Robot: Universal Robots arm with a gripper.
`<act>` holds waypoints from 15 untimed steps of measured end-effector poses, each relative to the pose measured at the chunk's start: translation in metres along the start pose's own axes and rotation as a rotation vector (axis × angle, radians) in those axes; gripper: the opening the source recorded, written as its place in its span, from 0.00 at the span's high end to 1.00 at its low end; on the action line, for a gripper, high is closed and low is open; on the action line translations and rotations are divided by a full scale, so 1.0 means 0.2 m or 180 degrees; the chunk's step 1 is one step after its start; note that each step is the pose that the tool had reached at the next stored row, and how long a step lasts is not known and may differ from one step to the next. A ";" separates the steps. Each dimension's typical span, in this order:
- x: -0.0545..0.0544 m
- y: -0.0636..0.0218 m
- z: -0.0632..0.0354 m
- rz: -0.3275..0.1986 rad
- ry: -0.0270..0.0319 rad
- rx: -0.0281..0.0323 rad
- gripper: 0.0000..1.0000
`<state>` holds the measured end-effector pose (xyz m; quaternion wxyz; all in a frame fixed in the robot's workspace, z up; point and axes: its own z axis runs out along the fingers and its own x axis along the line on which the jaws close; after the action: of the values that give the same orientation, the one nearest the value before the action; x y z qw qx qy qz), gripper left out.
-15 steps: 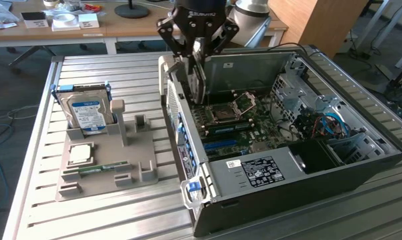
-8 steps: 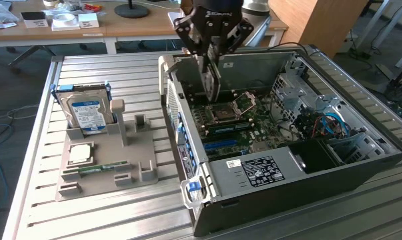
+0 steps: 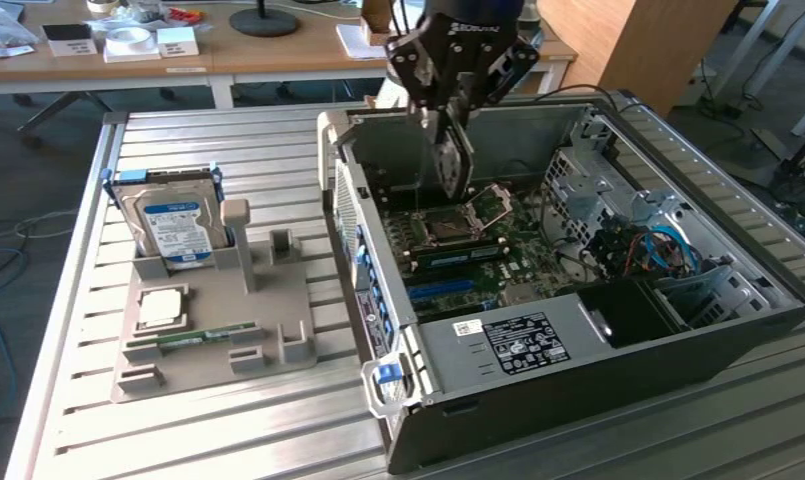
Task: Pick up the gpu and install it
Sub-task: 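Pick up the gpu and move the gpu toward the slot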
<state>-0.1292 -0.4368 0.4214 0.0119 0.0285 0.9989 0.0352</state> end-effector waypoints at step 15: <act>-0.33 0.020 0.009 -0.0003 0.0001 -0.0017 0.73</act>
<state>-0.0626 -0.4366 0.4214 0.0118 0.0280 0.9988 0.0379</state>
